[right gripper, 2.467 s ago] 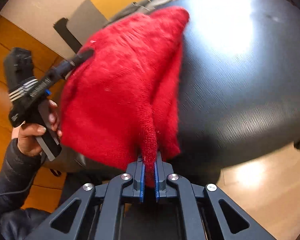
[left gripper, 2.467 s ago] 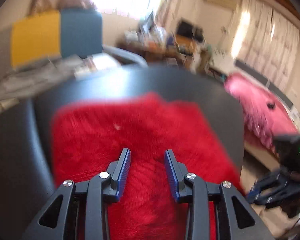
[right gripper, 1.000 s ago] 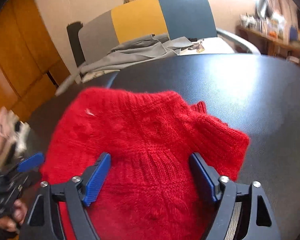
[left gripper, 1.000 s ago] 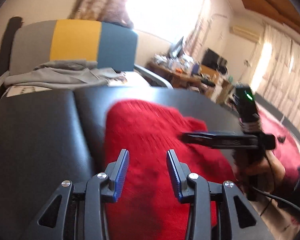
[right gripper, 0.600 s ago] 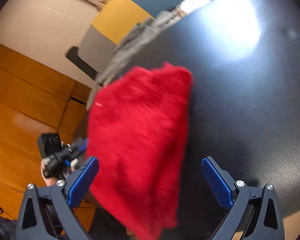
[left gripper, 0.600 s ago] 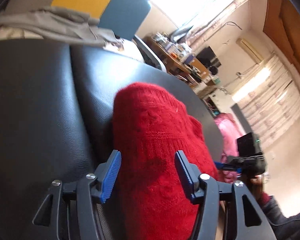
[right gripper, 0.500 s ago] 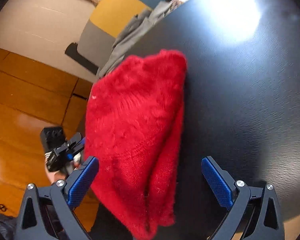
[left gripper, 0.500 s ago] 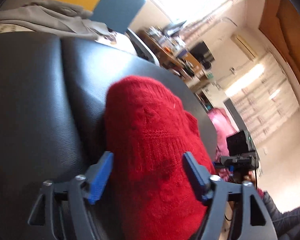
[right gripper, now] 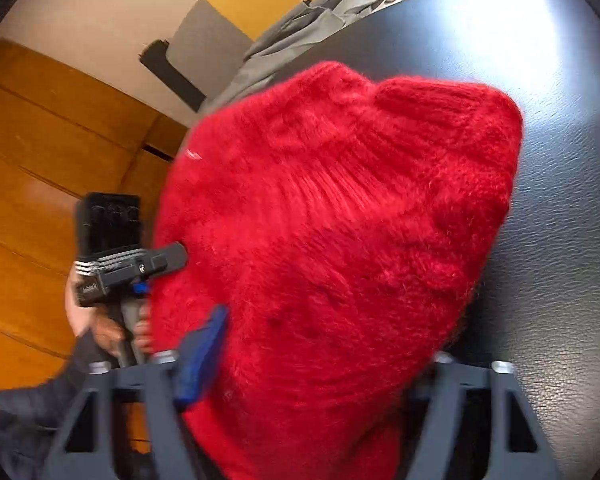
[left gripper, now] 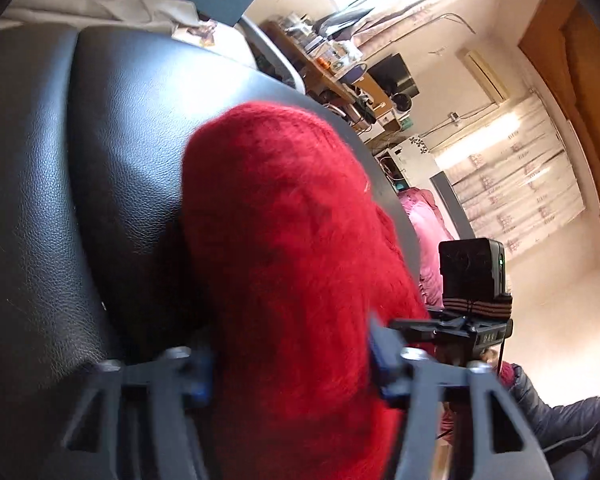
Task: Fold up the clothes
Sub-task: 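Lift the folded sweater with both grippers and carry it toward the black chair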
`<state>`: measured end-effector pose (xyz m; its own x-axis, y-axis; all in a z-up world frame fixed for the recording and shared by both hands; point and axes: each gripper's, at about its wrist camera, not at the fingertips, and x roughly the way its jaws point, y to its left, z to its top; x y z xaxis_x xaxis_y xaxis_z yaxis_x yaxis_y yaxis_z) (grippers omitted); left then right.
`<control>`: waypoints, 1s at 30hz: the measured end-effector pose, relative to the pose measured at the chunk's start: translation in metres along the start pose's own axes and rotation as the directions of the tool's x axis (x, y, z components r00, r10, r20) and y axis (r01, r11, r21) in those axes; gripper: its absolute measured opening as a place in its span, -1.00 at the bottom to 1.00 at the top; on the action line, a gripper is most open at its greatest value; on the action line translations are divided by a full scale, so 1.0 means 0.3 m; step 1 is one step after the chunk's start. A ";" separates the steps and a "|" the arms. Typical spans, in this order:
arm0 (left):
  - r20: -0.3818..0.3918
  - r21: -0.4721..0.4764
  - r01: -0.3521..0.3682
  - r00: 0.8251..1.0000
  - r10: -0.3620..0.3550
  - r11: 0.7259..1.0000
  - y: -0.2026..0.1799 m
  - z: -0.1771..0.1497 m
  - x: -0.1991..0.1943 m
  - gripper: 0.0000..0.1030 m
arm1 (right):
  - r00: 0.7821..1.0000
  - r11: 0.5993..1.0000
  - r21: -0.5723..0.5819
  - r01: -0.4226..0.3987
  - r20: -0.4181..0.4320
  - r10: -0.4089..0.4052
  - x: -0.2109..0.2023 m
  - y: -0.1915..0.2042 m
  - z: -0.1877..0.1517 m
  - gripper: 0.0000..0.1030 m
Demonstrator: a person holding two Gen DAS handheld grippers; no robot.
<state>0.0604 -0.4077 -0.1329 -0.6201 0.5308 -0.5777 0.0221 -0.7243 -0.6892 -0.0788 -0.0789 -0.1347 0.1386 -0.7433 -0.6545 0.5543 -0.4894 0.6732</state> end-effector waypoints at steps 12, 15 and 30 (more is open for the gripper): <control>0.245 -0.058 -0.086 0.965 0.097 0.995 -0.096 -0.304 -0.335 -0.16 | 0.969 0.969 -0.026 -0.244 -0.054 0.243 0.127 0.190 -0.146 -0.01; 0.330 -0.073 -0.105 0.936 0.124 0.992 -0.106 -0.382 -0.485 -0.16 | 0.935 0.938 -0.060 -0.343 -0.116 0.334 0.223 0.331 -0.163 -0.01; 0.836 -0.295 -0.382 0.341 0.431 0.876 -0.156 -0.650 -1.702 -0.13 | 0.688 0.498 -0.474 -0.726 -0.492 0.534 0.691 1.850 0.018 -0.01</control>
<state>0.5289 -0.5591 0.1090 -0.8574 -0.4984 -0.1285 0.4877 -0.7069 -0.5123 0.2530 -0.5072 0.1050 0.7950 -0.5481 -0.2599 0.5646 0.5122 0.6472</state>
